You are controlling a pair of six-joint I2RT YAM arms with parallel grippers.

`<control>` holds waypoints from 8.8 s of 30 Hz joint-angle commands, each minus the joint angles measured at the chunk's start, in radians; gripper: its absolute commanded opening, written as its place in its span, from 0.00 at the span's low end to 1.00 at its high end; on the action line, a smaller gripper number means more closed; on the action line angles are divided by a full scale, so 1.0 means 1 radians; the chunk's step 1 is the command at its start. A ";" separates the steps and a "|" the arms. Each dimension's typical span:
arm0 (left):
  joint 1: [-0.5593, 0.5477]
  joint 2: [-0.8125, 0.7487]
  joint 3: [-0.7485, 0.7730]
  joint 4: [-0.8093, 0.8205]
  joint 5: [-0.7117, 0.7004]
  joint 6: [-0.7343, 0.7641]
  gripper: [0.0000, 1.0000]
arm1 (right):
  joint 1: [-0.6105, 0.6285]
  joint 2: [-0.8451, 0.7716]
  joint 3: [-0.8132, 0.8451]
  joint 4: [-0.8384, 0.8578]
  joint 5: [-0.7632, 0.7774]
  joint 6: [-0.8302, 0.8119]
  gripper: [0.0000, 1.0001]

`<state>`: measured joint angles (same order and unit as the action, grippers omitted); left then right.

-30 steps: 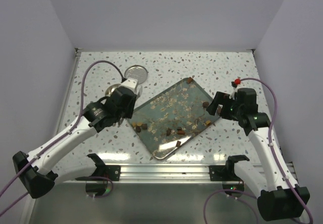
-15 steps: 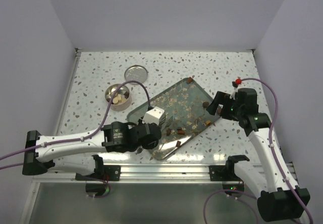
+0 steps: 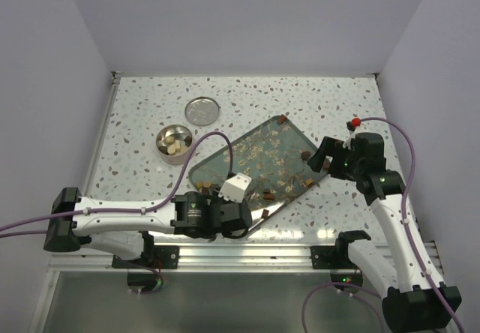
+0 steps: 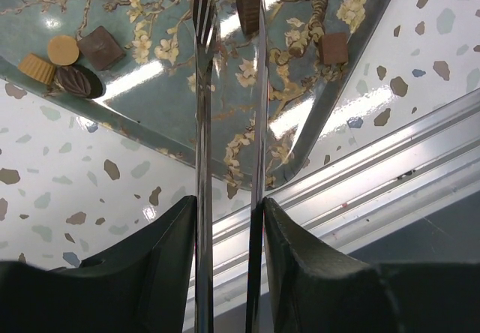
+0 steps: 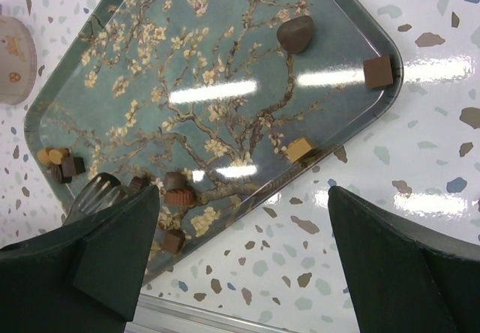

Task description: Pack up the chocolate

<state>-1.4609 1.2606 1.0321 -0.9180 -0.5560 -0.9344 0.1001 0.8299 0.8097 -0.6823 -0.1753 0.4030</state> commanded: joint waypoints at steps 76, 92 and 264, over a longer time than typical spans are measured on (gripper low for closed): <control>1.111 -0.329 -0.087 0.185 0.289 0.585 0.39 | 0.004 0.018 0.025 -0.008 -0.012 -0.024 0.98; 1.107 -0.333 0.025 0.136 0.277 0.660 0.41 | 0.004 0.026 0.017 0.001 -0.021 -0.029 0.98; 1.591 -0.253 -0.133 0.317 0.407 0.715 0.40 | 0.004 0.118 0.017 0.059 -0.058 -0.056 0.98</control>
<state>0.1268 1.0172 0.9604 -0.6788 -0.1791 -0.2317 0.1001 0.9363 0.8001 -0.6685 -0.2062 0.3584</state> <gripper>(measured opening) 0.405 0.979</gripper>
